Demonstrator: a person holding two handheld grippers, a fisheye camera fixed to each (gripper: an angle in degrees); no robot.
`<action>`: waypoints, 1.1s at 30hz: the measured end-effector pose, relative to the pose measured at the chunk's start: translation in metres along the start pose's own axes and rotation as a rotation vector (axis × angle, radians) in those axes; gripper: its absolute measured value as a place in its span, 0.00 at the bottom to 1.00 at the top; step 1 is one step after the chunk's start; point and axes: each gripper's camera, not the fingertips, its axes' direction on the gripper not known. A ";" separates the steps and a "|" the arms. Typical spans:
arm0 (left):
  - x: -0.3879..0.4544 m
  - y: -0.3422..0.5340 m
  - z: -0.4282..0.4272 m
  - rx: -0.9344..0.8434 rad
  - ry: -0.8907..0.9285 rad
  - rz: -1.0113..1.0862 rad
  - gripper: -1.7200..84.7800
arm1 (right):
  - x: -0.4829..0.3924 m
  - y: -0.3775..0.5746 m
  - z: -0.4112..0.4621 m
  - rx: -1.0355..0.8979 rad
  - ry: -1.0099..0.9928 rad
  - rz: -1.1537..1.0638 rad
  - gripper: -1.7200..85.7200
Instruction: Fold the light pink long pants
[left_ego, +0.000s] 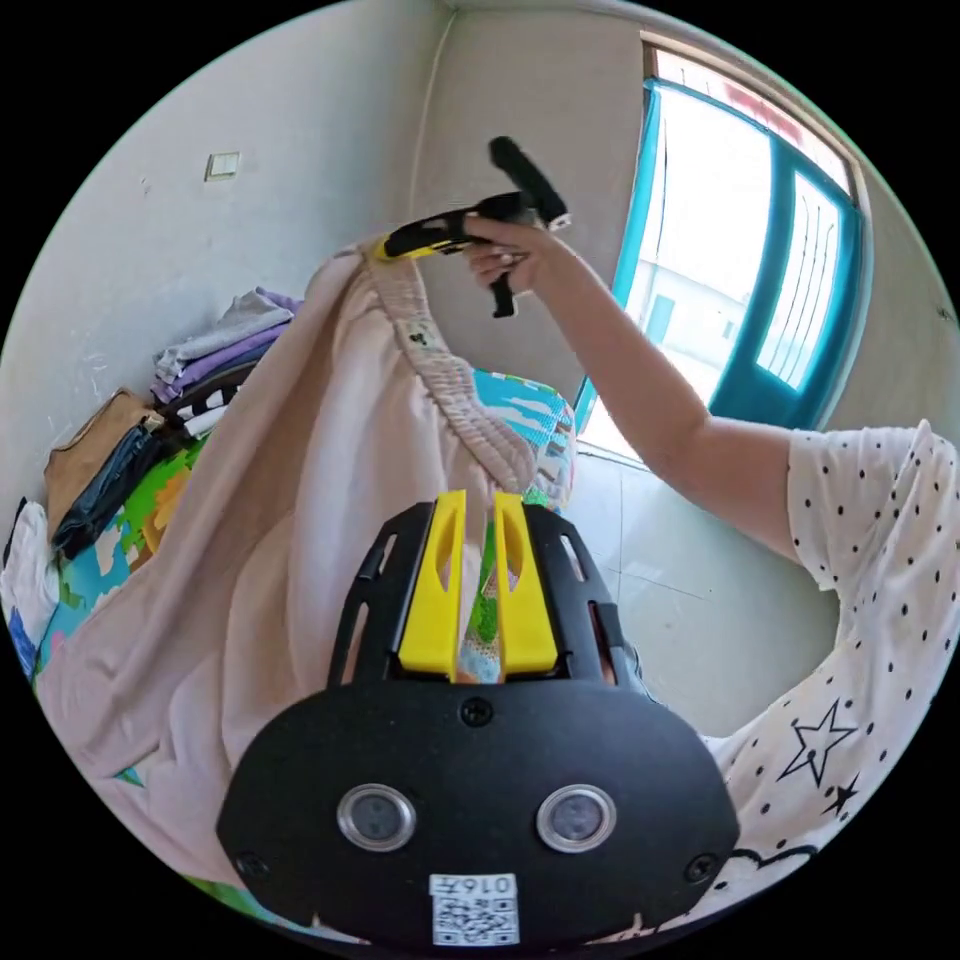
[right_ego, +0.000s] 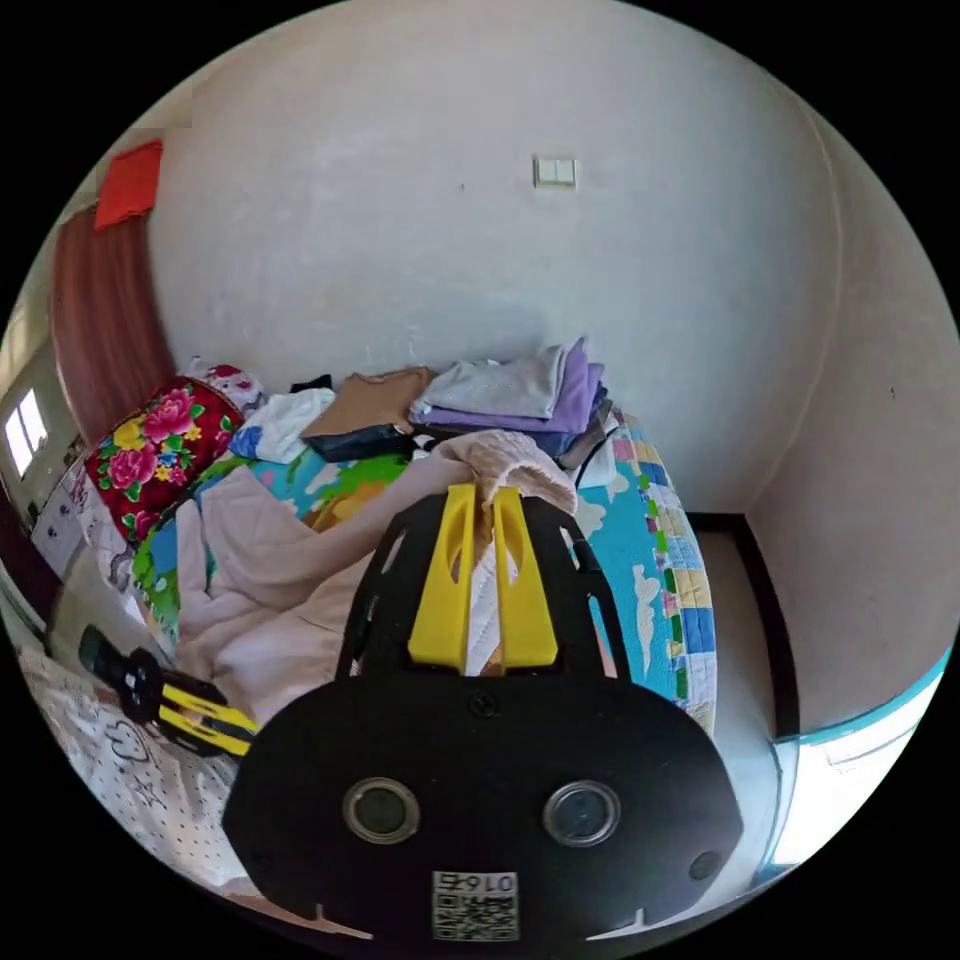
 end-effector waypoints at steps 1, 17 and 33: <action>0.001 0.000 -0.004 0.024 -0.003 0.004 0.08 | 0.011 -0.027 0.028 -0.096 0.027 0.029 0.07; -0.049 0.050 -0.039 -0.074 -0.103 -0.133 0.08 | 0.041 0.109 0.039 -0.343 -0.337 -0.285 0.18; -0.079 0.032 -0.019 -0.240 -0.231 0.000 0.02 | 0.071 0.126 0.009 -0.045 -0.452 -0.156 0.03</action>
